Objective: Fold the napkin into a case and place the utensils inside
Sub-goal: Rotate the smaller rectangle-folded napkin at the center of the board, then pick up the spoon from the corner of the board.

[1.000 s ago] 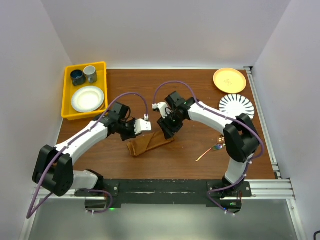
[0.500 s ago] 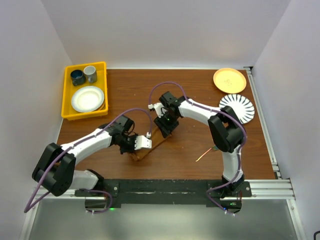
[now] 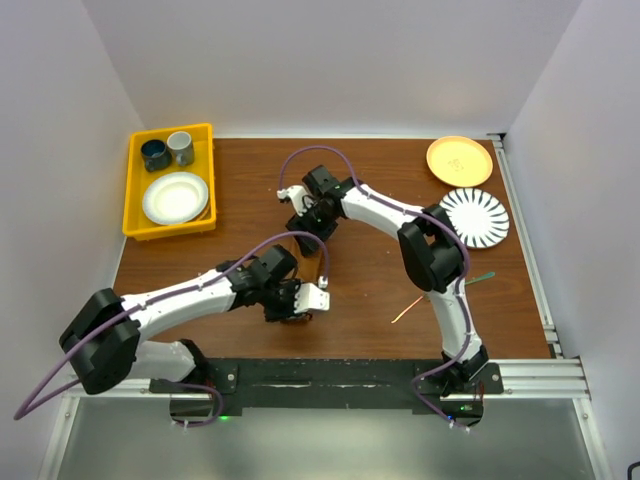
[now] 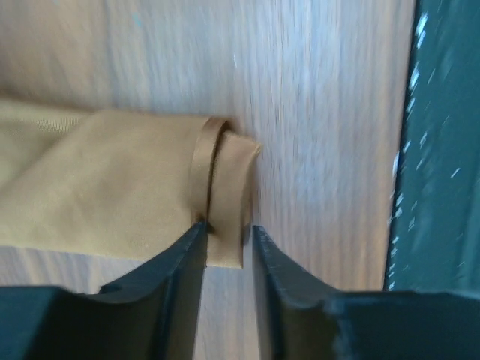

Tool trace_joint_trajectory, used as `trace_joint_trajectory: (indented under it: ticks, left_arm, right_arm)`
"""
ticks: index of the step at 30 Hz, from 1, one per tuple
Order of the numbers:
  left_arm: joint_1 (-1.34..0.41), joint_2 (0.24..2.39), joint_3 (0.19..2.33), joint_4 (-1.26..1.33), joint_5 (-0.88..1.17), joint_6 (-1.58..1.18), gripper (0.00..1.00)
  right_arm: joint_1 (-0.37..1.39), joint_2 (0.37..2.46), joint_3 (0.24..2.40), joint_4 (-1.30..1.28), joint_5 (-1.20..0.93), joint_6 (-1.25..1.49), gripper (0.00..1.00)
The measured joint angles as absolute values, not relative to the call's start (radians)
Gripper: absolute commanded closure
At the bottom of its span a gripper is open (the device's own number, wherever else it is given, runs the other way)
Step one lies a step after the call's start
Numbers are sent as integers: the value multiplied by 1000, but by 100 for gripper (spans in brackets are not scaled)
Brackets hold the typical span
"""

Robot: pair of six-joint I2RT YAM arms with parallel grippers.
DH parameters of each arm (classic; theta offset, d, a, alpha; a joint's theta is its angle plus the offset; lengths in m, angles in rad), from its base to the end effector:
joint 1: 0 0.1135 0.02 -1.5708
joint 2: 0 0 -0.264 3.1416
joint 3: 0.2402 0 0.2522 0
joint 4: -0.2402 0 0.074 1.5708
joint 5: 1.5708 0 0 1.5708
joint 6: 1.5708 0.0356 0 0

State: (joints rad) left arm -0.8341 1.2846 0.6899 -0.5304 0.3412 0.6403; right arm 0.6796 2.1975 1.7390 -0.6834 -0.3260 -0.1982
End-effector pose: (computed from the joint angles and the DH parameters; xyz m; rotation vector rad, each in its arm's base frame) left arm 0.1446 -0.1771 0.1822 1.8829 1.9178 -0.5194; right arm 0.3552 0.3016 0.1747 -1.2556 2.4433 0.5810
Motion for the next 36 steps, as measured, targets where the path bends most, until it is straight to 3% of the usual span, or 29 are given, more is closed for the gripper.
trace_joint_trajectory:
  ticks: [4,7,9,15,28,36]
  left_arm:
    - [-842,1285,758,-516,350,559,46]
    - [-807,1265,801,-493,386,513,27]
    - [-743,1247,828,-487,421,488,0]
    - [-494,1244,885,-430,498,455,0]
    - [-353,1277,837,-234,558,287,0]
    - [-319,1277,837,-176,683,251,0]
  right_arm:
    - [677,2217,1790,-680,-360,-201,15]
    - [664,2188,1792,-677,-380,-194,5]
    - [647,2152,1785,-670,-388,-182,2]
    - [548,1916,1667,-630,-380,-129,2]
    - [245,1554,1248,-699,-286,-78,5]
    - [34,1452,1172,-856,-299,-268,11]
